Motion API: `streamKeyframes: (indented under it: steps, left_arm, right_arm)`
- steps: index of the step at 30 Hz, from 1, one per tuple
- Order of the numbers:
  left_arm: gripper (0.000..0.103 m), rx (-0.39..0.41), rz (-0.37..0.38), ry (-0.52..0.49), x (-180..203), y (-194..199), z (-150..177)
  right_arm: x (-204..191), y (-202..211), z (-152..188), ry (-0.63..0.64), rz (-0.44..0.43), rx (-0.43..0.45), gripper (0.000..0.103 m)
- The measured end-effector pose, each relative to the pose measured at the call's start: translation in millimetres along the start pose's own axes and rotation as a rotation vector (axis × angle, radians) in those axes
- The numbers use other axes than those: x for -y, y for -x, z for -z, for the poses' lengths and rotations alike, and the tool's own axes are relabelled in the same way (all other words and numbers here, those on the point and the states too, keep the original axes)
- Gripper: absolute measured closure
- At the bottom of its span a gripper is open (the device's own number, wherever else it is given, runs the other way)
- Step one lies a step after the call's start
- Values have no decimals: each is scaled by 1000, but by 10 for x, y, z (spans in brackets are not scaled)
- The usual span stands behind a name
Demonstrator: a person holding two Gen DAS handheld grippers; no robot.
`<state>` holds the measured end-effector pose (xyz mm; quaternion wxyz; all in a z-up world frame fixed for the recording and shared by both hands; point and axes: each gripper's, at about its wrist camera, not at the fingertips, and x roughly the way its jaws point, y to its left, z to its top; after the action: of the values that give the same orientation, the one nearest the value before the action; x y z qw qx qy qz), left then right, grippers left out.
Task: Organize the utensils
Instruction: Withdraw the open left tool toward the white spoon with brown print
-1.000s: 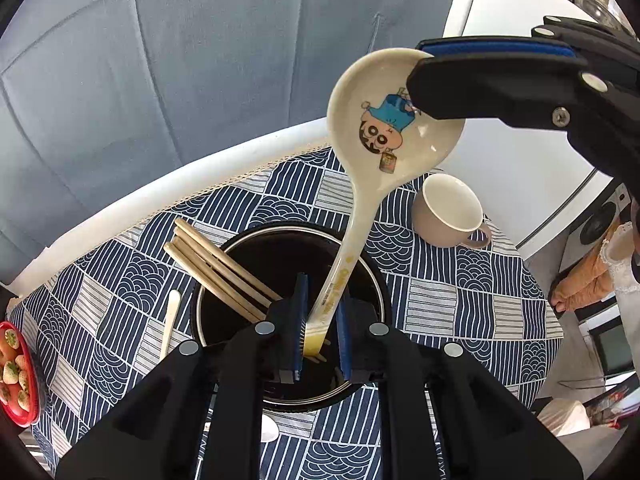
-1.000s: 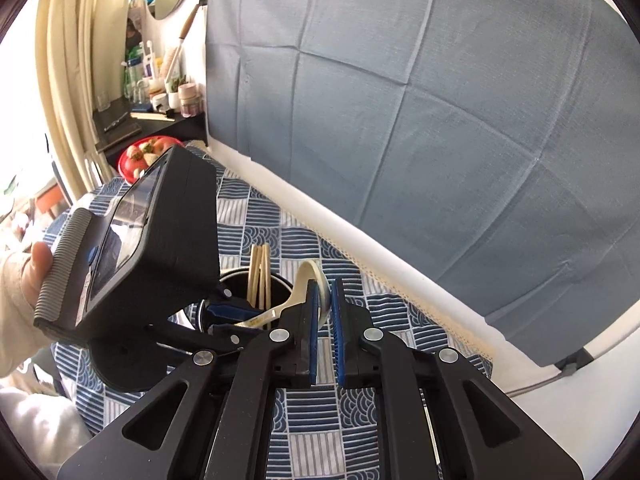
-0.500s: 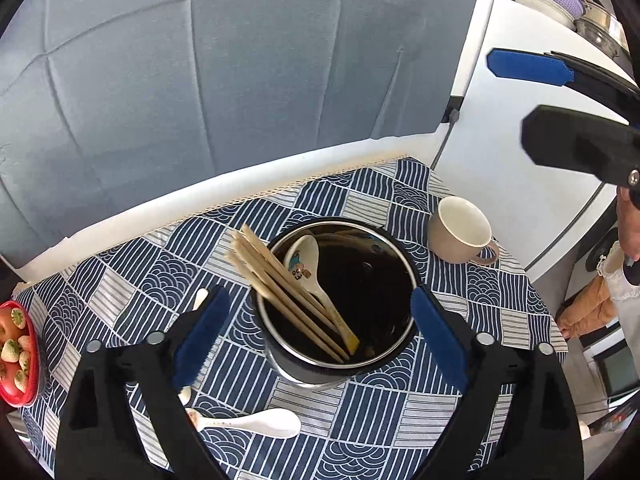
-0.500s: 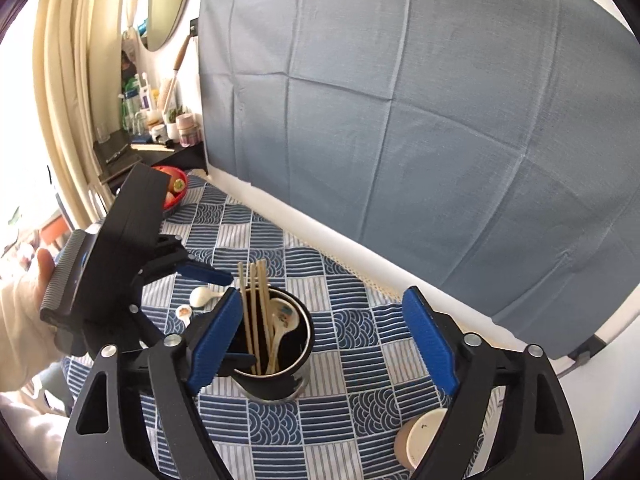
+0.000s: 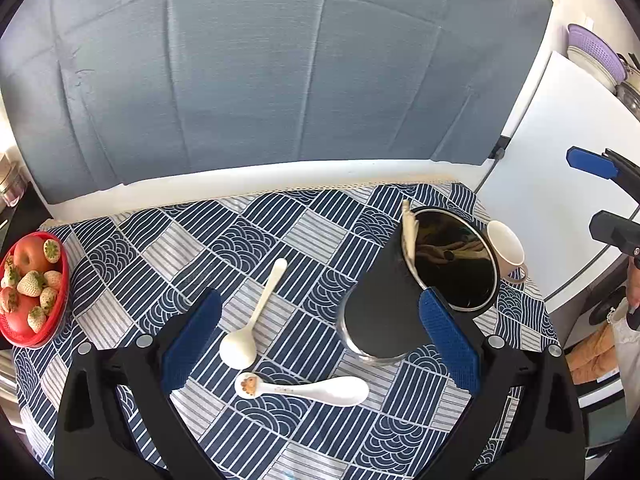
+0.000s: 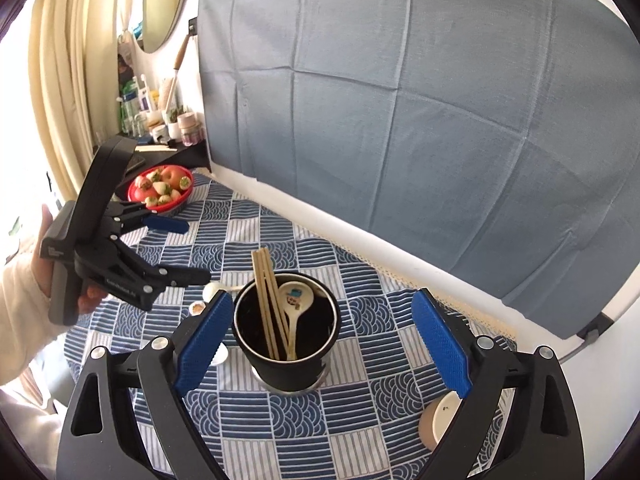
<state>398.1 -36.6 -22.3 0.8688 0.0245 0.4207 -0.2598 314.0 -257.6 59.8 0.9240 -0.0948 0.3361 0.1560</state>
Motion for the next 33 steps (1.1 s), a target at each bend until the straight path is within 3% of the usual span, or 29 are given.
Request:
streamKeyframes:
  steps: [19, 33]
  left_arm:
    - [6, -43, -20, 2, -822, 93, 341]
    - [6, -121, -5, -89, -1221, -83, 519]
  right_arm:
    - [-618, -257, 31, -19, 64, -102, 17]
    - [-1004, -746, 230, -104, 65, -181, 17]
